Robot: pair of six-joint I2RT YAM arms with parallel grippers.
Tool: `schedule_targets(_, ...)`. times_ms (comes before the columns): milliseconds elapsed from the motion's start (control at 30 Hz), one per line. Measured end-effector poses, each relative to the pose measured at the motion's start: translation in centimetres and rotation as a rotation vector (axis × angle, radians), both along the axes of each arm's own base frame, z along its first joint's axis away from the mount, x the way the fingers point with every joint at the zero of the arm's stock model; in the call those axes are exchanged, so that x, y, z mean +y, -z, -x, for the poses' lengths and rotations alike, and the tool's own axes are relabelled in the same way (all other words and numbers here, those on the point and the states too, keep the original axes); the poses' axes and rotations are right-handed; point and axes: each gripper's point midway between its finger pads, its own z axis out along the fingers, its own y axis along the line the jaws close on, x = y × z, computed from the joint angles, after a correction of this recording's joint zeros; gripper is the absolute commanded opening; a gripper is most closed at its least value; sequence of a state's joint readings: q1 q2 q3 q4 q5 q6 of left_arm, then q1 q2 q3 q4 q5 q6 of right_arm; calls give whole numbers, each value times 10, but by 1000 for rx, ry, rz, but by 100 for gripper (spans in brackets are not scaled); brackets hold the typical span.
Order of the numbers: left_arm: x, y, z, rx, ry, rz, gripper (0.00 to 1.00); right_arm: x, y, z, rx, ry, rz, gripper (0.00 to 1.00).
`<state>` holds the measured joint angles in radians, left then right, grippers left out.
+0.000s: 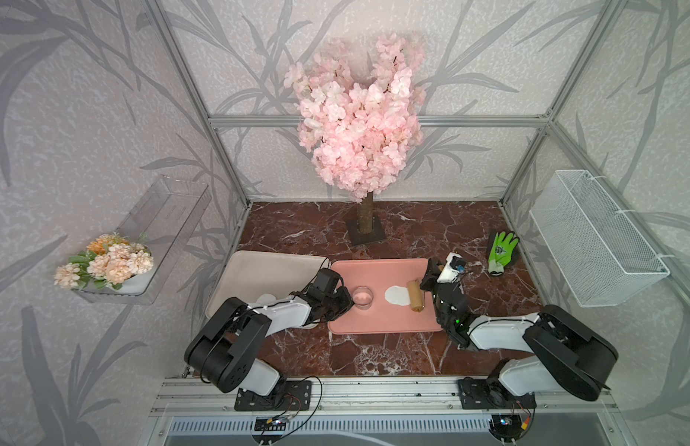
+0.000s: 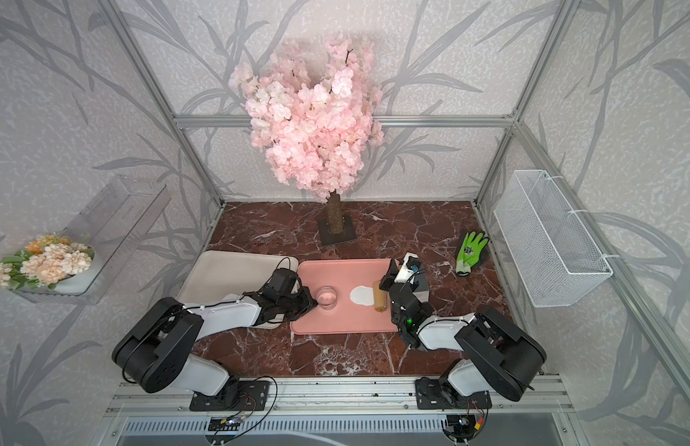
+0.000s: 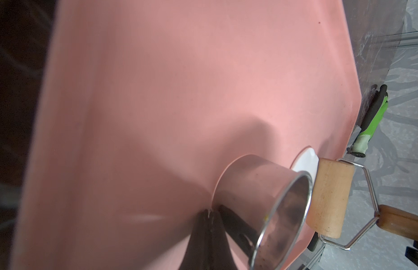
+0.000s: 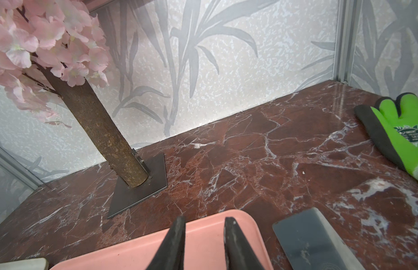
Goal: Roll out the dumpling wrappers from the dough
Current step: Flatten out the dough on the work surface.
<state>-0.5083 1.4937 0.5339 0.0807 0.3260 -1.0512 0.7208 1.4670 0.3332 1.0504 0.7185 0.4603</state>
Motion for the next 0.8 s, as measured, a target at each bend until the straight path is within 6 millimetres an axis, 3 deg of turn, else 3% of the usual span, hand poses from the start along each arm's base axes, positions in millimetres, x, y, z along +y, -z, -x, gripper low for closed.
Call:
schedule_targets(233, 0, 0, 0, 0, 1, 1, 0, 50, 5, -2, -15, -92, -61, 0)
schedule_targets(433, 0, 0, 0, 0, 1, 0, 0, 75, 11, 4, -17, -139, -132, 0)
schedule_targets(600, 0, 0, 0, 2, 1, 4, 0, 71, 12, 5, -16, -126, -151, 0)
schedule_targets(800, 0, 0, 0, 2, 1, 5, 0, 38, 6, 6, -16, -59, -128, 0)
